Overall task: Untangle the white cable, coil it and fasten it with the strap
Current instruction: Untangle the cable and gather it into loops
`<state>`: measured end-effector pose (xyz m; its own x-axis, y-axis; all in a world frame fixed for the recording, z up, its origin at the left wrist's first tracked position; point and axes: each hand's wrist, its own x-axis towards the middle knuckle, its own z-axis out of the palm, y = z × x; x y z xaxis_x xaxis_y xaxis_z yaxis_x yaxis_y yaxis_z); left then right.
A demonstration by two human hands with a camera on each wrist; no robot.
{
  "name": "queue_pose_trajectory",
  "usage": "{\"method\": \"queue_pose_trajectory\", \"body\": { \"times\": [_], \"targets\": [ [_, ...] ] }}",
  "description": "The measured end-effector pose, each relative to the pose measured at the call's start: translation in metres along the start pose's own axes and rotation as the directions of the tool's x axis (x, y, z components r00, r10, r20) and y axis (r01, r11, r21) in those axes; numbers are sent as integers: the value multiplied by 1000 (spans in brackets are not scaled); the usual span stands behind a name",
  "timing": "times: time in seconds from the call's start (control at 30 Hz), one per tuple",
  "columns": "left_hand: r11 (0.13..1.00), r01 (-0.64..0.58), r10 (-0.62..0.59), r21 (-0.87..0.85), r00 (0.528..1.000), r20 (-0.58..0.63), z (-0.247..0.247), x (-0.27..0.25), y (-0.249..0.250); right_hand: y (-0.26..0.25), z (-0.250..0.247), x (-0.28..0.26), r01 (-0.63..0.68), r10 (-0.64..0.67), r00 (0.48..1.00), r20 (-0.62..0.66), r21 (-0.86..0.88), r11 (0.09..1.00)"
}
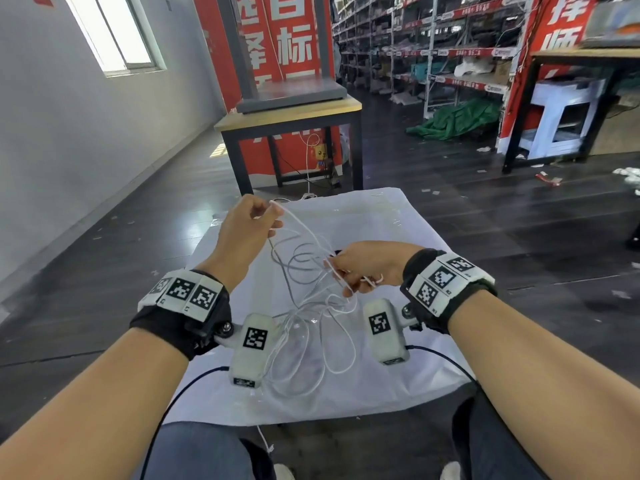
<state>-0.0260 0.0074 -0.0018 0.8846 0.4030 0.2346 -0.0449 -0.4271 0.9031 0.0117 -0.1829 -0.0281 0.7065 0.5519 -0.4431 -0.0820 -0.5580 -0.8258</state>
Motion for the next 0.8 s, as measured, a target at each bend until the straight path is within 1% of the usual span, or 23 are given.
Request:
{"method": "queue_pose_trajectory", "body": {
  "times": [0.03, 0.07, 0.1, 0.17, 0.2, 0.23, 0.27, 0.33, 0.43, 0.47, 0.5, 0.53, 0.6, 0.63, 0.67, 0.73, 0.8],
  "targets": [
    [1000, 10, -12, 25, 997, 73, 0, 2, 1, 0, 1, 1, -2, 3, 999, 36, -21, 1000],
    [998, 24, -34, 64, 984, 174, 0, 4, 2, 0, 1, 2, 2, 2, 996, 86, -44, 999],
    [993, 35, -67, 115, 954, 291, -1, 5, 4, 1, 1, 3, 11, -1, 990, 138, -74, 997],
    [972, 50, -160, 228, 853, 497, -1, 6, 5, 2, 2, 4, 27, -6, 984, 181, -111, 993],
    [961, 52, -204, 273, 801, 564, -2, 5, 5, 3, 1, 3, 30, -11, 985, 171, -110, 993],
    [952, 52, -233, 300, 759, 607, -2, 4, 5, 4, 0, 2, 38, -23, 989, 148, -101, 994],
    [950, 54, -248, 309, 732, 635, -3, 3, 5, 5, -1, 1, 49, -39, 992, 123, -81, 995],
    [953, 85, -267, 292, 694, 669, -5, 1, 4, 7, -4, 0, 82, -81, 992, 95, -8, 997],
    [950, 188, -312, 251, 642, 700, -8, -3, 6, 8, -7, 0, 104, -112, 989, 97, 90, 990],
    [947, 206, -320, 245, 633, 705, -8, -4, 6, 8, -8, 1, 100, -112, 988, 102, 120, 988],
    [946, 210, -325, 248, 635, 701, -8, -4, 6, 8, -9, 2, 89, -106, 989, 106, 154, 984],
    [944, 210, -329, 255, 652, 683, -8, -4, 5, 8, -10, 2, 73, -95, 989, 113, 187, 980],
    [940, 222, -337, 258, 702, 628, -7, -2, 3, 7, -12, 1, 60, -92, 986, 138, 219, 974],
    [939, 236, -342, 249, 718, 607, -8, -1, 1, 7, -12, 0, 71, -101, 984, 145, 200, 977],
    [938, 258, -347, 233, 723, 598, -8, 0, 1, 7, -12, -2, 93, -116, 983, 145, 158, 983],
    [933, 324, -349, 155, 714, 607, -11, 2, 2, 7, -10, -3, 132, -143, 982, 122, 95, 987],
    [901, 434, -333, -11, 708, 622, -13, 2, 2, 10, -10, 0, 142, -149, 987, 54, 119, 983]
  ]
}}
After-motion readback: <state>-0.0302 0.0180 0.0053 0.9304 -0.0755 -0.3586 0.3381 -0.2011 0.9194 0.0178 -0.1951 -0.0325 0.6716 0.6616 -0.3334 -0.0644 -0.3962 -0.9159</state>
